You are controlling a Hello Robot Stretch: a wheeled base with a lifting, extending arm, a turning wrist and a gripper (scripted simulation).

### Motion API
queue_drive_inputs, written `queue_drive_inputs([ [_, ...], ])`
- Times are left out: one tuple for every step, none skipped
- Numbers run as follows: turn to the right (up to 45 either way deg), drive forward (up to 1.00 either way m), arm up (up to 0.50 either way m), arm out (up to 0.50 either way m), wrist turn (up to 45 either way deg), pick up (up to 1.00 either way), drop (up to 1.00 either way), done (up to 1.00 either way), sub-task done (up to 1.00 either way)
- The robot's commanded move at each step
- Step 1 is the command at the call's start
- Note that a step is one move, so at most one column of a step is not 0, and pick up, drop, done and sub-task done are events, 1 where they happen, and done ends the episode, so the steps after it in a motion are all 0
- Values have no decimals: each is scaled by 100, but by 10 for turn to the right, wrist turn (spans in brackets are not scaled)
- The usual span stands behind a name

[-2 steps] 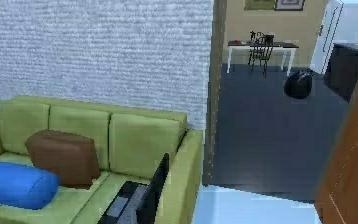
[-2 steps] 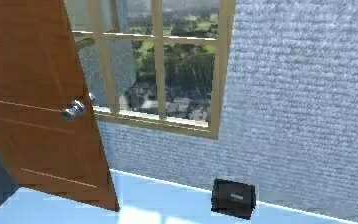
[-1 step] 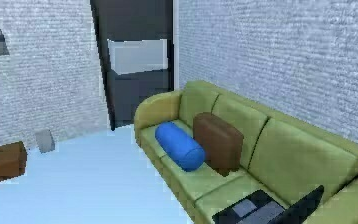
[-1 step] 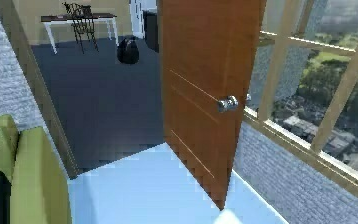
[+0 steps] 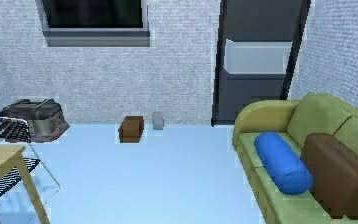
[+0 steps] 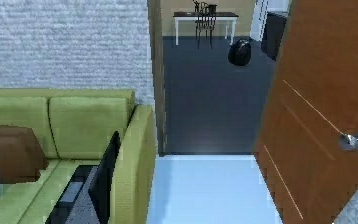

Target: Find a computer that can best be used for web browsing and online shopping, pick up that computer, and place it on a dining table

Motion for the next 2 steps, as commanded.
queue_drive_inputs([
  [0,15,0,0,0,0,0,0,0],
  [-210,0,0,0,0,0,0,0,0],
])
